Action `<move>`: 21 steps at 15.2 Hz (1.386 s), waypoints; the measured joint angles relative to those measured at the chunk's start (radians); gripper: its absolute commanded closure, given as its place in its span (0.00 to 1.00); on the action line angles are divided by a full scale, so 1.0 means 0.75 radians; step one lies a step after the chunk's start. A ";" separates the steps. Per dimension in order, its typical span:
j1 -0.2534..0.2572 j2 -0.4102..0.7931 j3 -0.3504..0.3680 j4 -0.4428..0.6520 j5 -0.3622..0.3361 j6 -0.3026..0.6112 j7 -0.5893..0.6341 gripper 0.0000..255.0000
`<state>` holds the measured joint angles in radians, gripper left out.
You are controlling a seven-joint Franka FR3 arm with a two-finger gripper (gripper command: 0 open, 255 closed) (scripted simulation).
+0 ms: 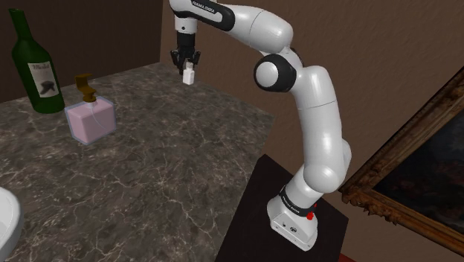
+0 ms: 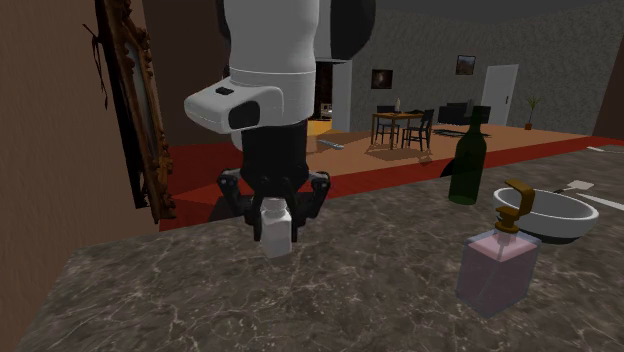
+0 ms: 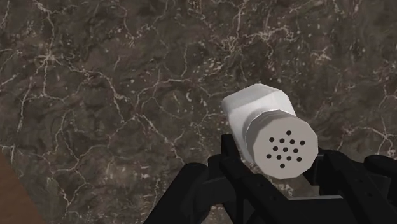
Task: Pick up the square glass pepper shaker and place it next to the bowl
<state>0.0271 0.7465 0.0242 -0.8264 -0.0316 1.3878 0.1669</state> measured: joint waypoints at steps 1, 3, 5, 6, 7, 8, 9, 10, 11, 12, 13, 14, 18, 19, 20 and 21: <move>0.000 0.010 0.000 0.036 0.000 -0.026 -0.001 1.00; 0.004 0.074 -0.001 0.183 -0.001 -0.108 -0.002 1.00; 0.013 0.064 0.001 0.183 0.000 -0.120 0.009 1.00; 0.028 0.016 0.005 0.106 0.002 -0.092 0.029 1.00; 0.044 -0.057 0.011 -0.024 0.004 -0.036 0.053 1.00; 0.059 -0.107 0.016 -0.109 0.006 -0.002 0.074 1.00; 0.075 -0.133 0.021 -0.151 0.007 0.016 0.095 1.00; 0.091 -0.198 0.028 -0.258 0.010 0.056 0.119 1.00; 0.111 -0.206 0.034 -0.270 0.012 0.062 0.146 1.00; 0.126 -0.233 0.040 -0.317 0.014 0.083 0.167 1.00; 0.143 -0.266 0.047 -0.370 0.016 0.102 0.191 1.00; 0.160 -0.294 0.054 -0.418 0.018 0.122 0.215 1.00; 0.236 -0.335 0.085 -0.478 0.026 0.142 0.320 1.00; 0.252 -0.340 0.092 -0.485 0.027 0.145 0.342 1.00; 0.270 -0.358 0.100 -0.522 0.030 0.164 0.370 1.00; 0.289 -0.357 0.108 -0.518 0.031 0.163 0.396 1.00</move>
<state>0.2440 0.4790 0.1049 -1.2152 -0.0083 1.5098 0.4638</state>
